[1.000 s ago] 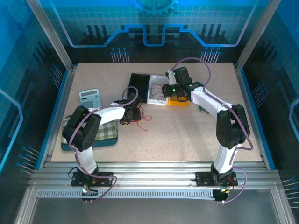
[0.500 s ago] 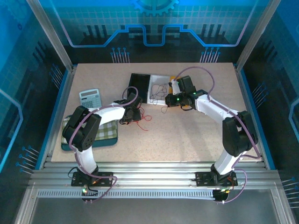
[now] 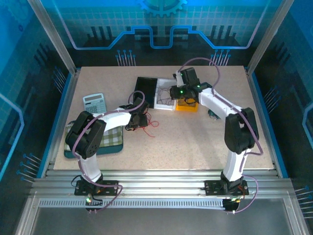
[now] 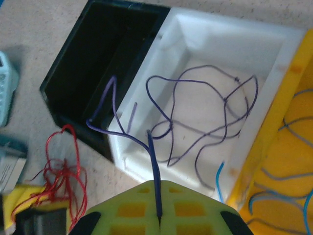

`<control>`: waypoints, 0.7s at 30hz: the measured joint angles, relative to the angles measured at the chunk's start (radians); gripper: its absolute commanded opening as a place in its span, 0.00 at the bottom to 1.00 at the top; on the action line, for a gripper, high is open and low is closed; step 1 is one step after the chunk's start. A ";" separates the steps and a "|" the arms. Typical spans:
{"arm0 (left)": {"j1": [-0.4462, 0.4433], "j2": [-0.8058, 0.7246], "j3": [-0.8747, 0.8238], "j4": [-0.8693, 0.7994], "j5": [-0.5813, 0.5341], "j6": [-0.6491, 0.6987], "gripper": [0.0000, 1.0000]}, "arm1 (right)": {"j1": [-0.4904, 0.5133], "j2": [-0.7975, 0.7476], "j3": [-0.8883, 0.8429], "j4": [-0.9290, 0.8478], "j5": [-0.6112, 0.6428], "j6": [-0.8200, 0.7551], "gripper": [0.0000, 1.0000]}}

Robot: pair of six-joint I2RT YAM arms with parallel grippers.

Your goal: Untangle the cables

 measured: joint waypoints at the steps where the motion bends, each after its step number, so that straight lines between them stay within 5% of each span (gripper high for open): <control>1: -0.001 0.000 0.000 0.000 -0.002 0.000 0.63 | -0.002 0.032 0.038 -0.009 0.010 -0.003 0.03; 10: -0.005 0.000 0.000 -0.001 -0.010 0.000 0.63 | -0.021 0.256 0.276 -0.115 0.097 -0.031 0.03; 21: -0.005 0.000 0.000 -0.001 -0.011 0.001 0.64 | -0.020 0.299 0.334 -0.195 0.280 -0.093 0.04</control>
